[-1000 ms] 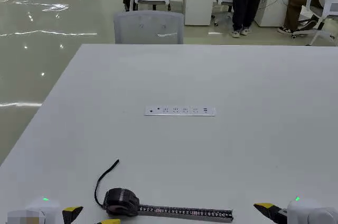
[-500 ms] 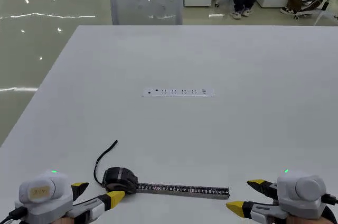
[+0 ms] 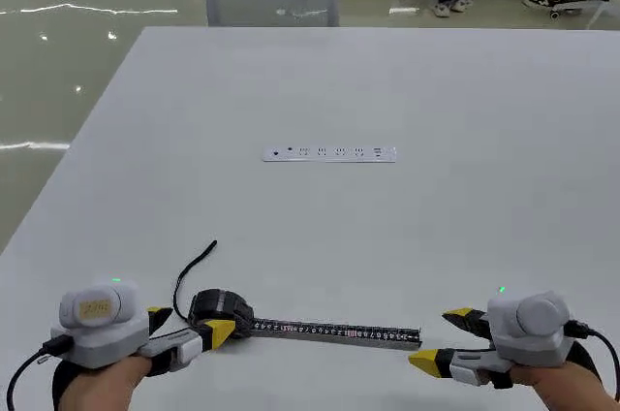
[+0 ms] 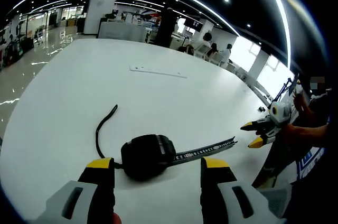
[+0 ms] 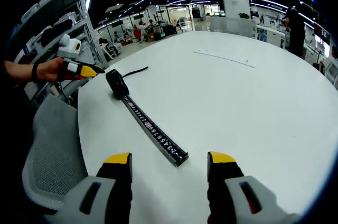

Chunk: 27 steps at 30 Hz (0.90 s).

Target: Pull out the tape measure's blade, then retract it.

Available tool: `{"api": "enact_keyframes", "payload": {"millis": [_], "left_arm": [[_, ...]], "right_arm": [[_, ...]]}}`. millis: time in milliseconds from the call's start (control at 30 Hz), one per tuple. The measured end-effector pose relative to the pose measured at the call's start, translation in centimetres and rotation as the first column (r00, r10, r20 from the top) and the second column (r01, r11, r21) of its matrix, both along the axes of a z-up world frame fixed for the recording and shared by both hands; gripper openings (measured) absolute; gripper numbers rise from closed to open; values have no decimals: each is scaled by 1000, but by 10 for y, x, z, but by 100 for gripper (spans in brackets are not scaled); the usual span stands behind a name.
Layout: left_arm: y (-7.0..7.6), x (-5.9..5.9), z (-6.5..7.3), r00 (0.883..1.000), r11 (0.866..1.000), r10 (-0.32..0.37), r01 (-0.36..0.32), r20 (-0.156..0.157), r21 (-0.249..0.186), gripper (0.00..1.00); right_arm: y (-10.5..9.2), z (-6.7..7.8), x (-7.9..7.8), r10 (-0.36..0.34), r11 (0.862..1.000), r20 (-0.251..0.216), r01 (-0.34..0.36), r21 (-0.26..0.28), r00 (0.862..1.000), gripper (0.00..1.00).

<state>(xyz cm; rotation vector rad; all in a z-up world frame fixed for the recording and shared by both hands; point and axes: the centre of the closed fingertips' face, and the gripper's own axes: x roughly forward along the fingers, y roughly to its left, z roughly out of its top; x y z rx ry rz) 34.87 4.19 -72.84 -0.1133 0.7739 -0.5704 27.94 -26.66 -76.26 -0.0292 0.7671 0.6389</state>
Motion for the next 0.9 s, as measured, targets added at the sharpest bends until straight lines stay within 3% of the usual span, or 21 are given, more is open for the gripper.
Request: {"api": "enact_keyframes", "payload": {"millis": [33, 233, 433, 533, 567, 667, 900], "left_arm": [[-4, 6, -6, 1000, 1000, 6, -6, -19, 8, 63], [-8, 8, -12, 999, 1000, 0, 0, -40, 15, 62], [-11, 14, -18, 997, 1000, 9, -7, -73, 19, 62], [-14, 16, -21, 997, 1000, 5, -4, -82, 24, 61], [-16, 17, -23, 996, 1000, 5, -2, -86, 31, 61], [-18, 19, -27, 996, 999, 6, -3, -92, 38, 60], [-18, 19, -29, 995, 999, 12, -9, -99, 40, 61]], "right_arm": [[6, -7, 5, 63, 997, -14, -63, -40, 998, 58], [11, -14, 10, 117, 990, -25, -119, -71, 993, 57], [13, -30, 14, 186, 975, -63, -192, -115, 981, 54], [14, -37, 13, 230, 960, -84, -240, -142, 970, 51], [12, -41, 11, 260, 946, -100, -274, -171, 960, 50], [15, -46, 9, 317, 921, -114, -334, -198, 942, 50], [16, -48, 9, 335, 912, -116, -353, -209, 935, 44]]}}
